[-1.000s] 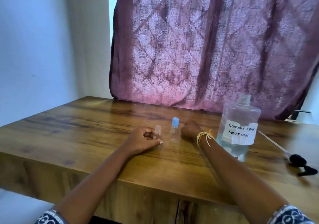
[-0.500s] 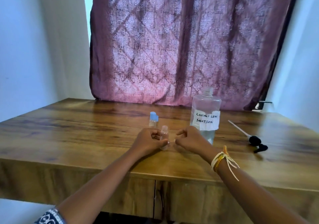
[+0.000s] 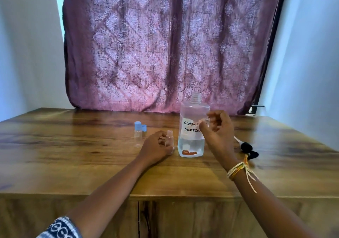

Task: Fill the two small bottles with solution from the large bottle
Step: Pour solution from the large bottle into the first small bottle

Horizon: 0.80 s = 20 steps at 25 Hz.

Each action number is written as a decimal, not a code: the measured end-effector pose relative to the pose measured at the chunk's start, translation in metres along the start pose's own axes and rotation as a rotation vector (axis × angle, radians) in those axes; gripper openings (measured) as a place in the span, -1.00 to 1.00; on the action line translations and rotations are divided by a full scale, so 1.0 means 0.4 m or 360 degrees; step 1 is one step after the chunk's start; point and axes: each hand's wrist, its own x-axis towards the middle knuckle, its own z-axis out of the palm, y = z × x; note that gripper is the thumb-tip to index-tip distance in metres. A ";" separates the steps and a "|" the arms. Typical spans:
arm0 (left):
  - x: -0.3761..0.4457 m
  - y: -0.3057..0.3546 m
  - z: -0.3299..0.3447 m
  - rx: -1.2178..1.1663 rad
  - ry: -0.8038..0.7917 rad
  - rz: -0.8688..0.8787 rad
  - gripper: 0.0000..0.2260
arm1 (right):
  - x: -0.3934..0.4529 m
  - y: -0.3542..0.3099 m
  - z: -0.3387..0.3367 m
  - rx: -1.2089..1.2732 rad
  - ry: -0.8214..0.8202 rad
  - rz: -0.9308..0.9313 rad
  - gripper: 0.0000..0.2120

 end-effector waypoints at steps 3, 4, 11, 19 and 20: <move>-0.001 -0.005 0.003 0.0040 -0.0014 -0.0011 -0.64 | 0.057 0.035 0.002 -0.0050 -0.0243 0.0178 -0.27; 0.000 -0.005 0.004 0.0028 -0.0015 -0.0014 -0.63 | 0.073 0.038 0.005 0.0039 -0.0390 0.0271 -0.18; 0.002 -0.010 0.007 -0.0045 -0.0001 -0.0006 -0.68 | 0.123 0.085 0.025 0.0498 -0.0789 0.0537 -0.47; 0.059 0.005 -0.001 -0.0242 -0.0289 -0.0120 -0.52 | 0.184 0.107 0.046 0.0378 -0.0602 0.0494 -0.38; 0.065 0.001 0.005 -0.0298 -0.0283 -0.0107 -0.52 | 0.190 0.117 0.048 0.0385 -0.0600 0.0494 -0.37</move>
